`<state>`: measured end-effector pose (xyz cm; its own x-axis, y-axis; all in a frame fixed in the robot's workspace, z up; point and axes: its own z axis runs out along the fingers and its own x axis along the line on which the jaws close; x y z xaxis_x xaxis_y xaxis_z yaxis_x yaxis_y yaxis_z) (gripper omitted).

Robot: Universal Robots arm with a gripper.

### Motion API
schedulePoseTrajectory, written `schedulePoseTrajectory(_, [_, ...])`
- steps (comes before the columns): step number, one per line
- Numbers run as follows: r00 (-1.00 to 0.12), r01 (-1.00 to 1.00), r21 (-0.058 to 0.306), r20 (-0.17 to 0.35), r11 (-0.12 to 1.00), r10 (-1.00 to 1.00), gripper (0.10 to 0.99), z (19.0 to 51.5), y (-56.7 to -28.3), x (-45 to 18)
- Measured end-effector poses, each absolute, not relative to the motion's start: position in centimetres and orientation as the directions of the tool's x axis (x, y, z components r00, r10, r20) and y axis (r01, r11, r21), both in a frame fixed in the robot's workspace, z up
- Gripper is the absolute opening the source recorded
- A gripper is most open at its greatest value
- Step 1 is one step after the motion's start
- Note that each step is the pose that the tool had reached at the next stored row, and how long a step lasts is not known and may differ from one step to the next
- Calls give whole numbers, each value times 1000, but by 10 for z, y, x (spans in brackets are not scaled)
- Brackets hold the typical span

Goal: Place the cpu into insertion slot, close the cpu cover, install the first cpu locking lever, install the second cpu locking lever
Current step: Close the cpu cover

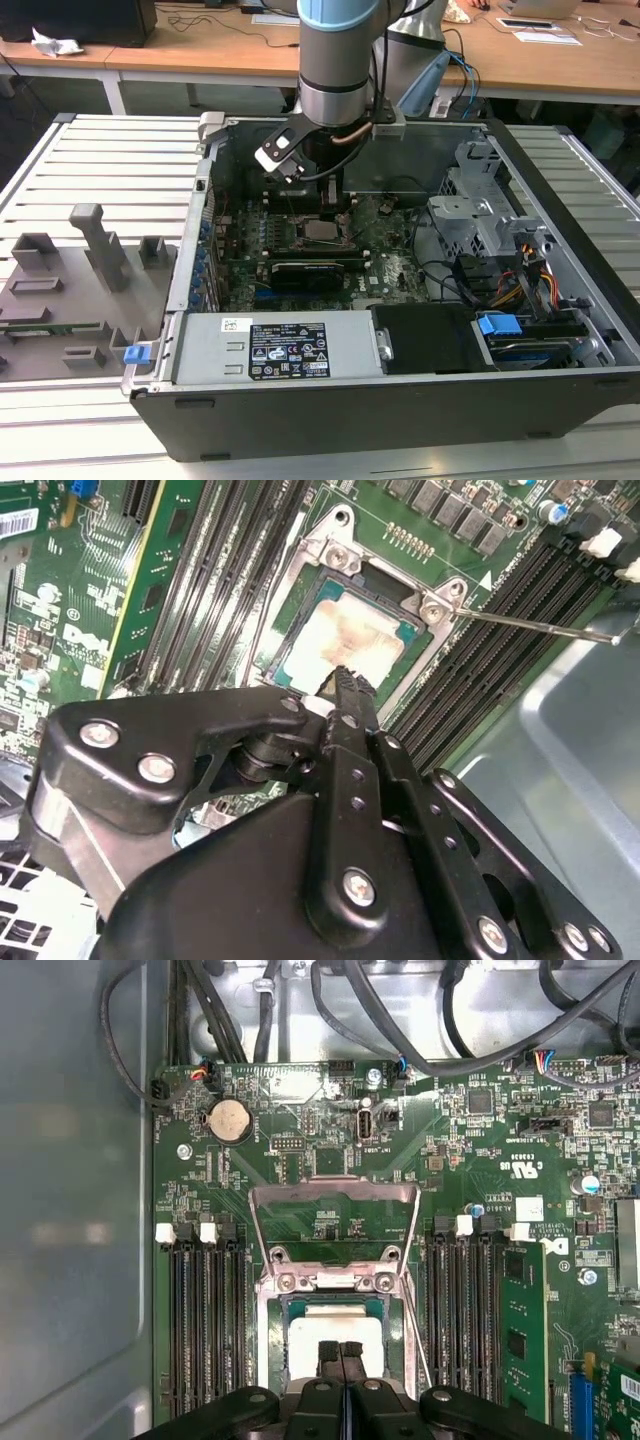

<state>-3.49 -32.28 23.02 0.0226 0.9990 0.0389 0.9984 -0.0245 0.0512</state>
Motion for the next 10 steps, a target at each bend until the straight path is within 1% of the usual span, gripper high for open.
schedulePoseTrajectory(10, [23,998,51,38,-25,999,106,239,-323,-35])
